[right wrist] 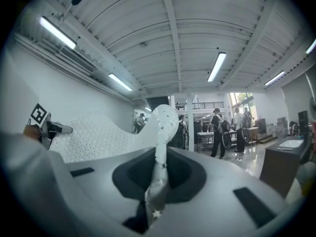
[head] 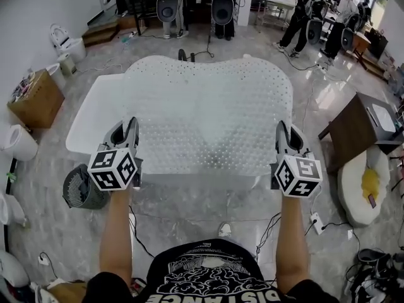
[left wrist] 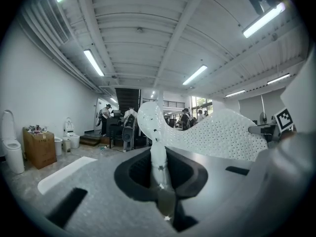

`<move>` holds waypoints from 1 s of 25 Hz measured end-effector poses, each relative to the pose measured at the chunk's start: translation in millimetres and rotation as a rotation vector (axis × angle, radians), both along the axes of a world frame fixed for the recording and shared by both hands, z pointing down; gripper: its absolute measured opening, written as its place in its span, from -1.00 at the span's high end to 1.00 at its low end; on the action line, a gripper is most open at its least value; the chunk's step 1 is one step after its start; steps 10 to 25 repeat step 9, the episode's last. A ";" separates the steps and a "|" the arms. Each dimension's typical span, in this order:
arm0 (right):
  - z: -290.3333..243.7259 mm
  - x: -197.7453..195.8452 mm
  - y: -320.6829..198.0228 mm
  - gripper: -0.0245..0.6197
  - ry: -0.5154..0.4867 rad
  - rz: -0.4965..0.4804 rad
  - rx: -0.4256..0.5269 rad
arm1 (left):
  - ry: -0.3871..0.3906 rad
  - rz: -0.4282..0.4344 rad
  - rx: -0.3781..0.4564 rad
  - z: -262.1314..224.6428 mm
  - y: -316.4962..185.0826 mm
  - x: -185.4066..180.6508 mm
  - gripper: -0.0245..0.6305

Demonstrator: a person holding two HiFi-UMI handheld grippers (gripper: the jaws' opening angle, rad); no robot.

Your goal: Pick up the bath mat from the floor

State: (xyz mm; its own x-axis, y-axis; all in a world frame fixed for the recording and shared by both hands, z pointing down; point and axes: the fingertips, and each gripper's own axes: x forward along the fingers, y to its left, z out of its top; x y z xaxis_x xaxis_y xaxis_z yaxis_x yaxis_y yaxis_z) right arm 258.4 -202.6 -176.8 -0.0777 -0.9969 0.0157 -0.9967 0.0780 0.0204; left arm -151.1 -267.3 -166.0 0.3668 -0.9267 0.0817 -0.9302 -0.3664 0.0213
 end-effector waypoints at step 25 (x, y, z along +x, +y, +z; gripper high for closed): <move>0.7 0.1 -9.0 0.84 -0.002 -0.002 -0.004 | -0.005 0.000 -0.012 3.0 -8.4 2.1 0.83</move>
